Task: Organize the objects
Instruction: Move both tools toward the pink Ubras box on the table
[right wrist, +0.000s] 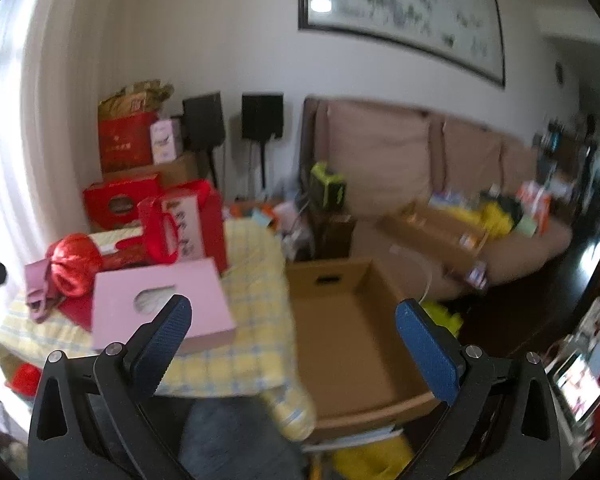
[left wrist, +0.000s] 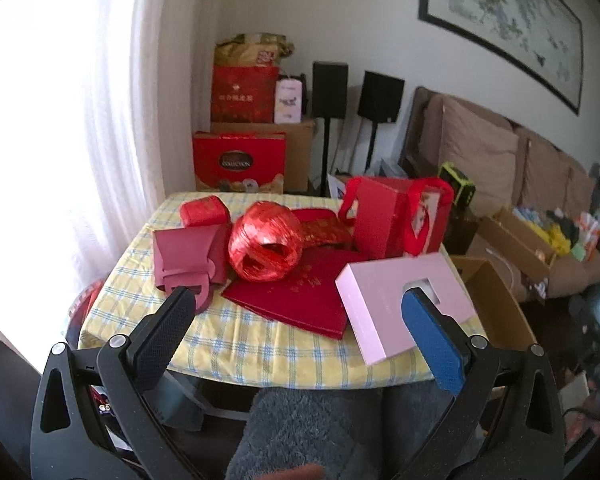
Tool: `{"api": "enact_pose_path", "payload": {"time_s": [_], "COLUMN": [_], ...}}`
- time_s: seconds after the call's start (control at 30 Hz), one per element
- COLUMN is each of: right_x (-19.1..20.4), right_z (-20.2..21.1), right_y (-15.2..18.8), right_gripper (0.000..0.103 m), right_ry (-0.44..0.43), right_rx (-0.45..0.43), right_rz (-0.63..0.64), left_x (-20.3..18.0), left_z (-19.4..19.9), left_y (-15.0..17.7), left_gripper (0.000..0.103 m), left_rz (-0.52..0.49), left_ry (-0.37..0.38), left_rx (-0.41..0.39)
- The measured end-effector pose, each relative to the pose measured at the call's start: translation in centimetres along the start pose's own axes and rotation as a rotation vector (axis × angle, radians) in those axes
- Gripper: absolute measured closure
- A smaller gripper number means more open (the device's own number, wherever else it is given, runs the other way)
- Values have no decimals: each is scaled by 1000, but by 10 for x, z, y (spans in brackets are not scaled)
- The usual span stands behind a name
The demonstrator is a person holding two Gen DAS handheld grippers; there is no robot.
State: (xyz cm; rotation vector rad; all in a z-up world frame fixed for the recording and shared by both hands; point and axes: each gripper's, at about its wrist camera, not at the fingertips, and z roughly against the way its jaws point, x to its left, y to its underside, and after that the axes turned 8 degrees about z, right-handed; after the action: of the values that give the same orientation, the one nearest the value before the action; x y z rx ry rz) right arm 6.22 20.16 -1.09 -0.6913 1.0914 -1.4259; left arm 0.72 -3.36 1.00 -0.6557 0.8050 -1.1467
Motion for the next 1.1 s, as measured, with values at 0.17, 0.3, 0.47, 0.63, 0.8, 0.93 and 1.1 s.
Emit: {"api": "enact_pose_path", "payload": {"time_s": [0.17, 0.3, 0.47, 0.63, 0.8, 0.93, 1.1], "right_x": [6, 3, 19, 23, 19, 22, 25], "right_z": [5, 8, 4, -2, 9, 12, 15], "right_y": [8, 8, 7, 9, 3, 1, 4], "right_gripper": [0, 0, 0, 0, 0, 0, 0], "right_ry": [12, -92, -121, -176, -168, -236, -283], "right_rx": [-86, -110, -60, -23, -83, -91, -116], "right_rz": [93, 52, 131, 125, 146, 223, 225], "left_x": [8, 10, 5, -4, -9, 4, 13], "left_z": [2, 3, -2, -2, -1, 6, 5], "left_y": [-3, -4, 2, 7, 10, 11, 7], "left_gripper": [0, 0, 0, 0, 0, 0, 0], "left_rz": [41, 40, -2, -63, -95, -26, -14], "left_ry": [18, -48, -110, -125, -179, -164, -203], "left_rx": [-8, -25, -13, -32, -100, -182, -189]}}
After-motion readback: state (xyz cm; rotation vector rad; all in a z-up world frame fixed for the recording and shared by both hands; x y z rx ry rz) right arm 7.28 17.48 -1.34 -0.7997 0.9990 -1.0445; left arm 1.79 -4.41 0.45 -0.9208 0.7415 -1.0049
